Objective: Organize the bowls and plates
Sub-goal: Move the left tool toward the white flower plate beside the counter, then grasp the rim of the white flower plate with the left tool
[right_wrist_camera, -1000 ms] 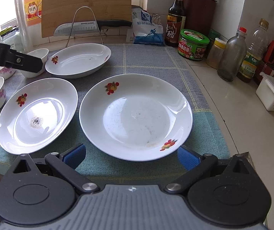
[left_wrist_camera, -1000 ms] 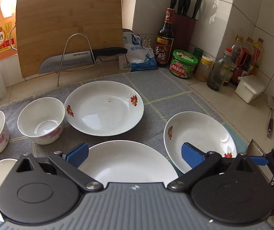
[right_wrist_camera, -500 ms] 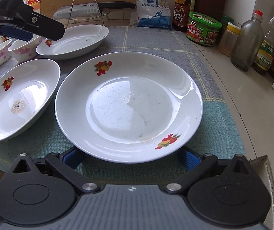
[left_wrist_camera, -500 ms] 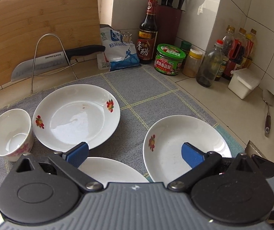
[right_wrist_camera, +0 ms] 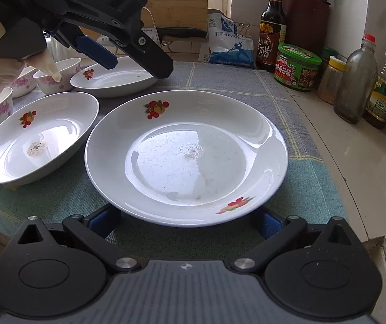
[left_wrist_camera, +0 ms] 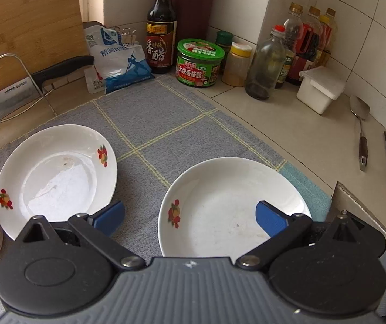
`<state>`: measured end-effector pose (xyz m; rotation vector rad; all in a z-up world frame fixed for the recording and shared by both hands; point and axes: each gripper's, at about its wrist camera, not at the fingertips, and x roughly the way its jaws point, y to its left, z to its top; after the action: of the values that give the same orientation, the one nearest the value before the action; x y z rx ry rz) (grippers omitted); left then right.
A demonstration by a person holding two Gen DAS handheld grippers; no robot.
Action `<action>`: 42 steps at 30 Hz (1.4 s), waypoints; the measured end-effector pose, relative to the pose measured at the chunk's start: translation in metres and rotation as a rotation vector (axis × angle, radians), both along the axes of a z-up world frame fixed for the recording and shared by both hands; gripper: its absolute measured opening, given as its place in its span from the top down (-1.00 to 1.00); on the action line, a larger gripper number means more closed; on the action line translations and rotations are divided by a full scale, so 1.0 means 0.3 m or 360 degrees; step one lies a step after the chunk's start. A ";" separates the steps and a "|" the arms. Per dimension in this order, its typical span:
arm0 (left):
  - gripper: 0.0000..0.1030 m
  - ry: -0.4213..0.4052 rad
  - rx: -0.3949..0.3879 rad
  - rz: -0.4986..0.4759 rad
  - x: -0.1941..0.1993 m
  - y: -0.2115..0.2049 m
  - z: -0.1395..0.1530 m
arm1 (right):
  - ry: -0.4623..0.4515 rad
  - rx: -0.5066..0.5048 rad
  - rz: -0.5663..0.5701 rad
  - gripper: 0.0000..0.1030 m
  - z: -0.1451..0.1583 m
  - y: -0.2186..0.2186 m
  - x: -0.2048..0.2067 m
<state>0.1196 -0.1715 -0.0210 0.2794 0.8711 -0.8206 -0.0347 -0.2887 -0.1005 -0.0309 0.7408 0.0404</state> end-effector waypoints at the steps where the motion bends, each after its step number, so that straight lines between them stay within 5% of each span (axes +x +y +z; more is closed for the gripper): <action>1: -0.98 -0.0001 0.0020 -0.0022 0.009 -0.014 -0.004 | -0.0023 0.0001 -0.0002 -1.00 -0.003 -0.001 -0.006; 13: -0.93 0.0081 0.0248 -0.0308 0.109 -0.176 -0.094 | -0.0077 -0.0006 0.0025 -1.00 -0.006 -0.005 -0.009; 27: -0.47 0.0265 0.0402 -0.0585 0.161 -0.279 -0.153 | -0.0038 -0.0004 0.0104 -1.00 0.004 -0.023 0.009; 42: -0.41 0.0317 0.0431 -0.0690 0.169 -0.302 -0.171 | 0.0005 -0.0015 0.0115 -1.00 0.014 -0.020 0.023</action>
<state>0.1704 -0.2621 -0.0724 0.6485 1.1312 -1.1459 -0.0280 -0.2948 -0.0962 -0.0669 0.7428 0.1058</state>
